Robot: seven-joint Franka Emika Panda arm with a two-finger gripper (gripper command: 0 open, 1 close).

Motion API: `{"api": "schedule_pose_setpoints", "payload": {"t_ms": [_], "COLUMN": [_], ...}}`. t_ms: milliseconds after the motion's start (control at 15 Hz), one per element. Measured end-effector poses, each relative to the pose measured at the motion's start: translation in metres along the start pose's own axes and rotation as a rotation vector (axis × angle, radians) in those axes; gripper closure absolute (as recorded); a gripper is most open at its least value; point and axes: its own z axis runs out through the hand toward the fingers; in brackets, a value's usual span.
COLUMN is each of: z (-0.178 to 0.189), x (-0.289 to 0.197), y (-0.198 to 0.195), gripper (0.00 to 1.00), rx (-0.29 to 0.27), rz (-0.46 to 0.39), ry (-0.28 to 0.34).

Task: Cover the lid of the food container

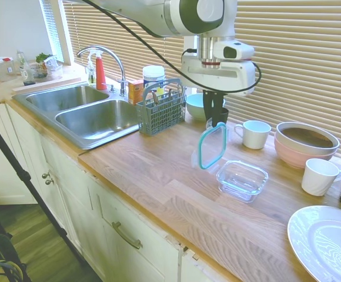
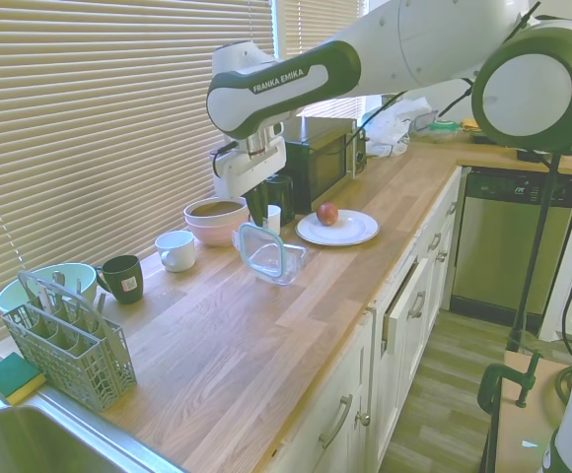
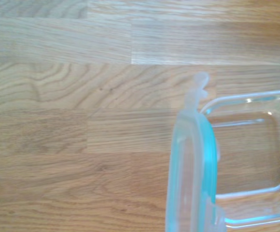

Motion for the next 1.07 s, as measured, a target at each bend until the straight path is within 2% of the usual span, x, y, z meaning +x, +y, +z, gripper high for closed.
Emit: {"api": "schedule_pose_setpoints", "payload": {"t_ms": [1067], "z": [0.007], "x": [0.048], "y": [0.040], "gripper": [1.00], "rx": [0.020], "rz": [0.018], "ry": [-0.015]}}
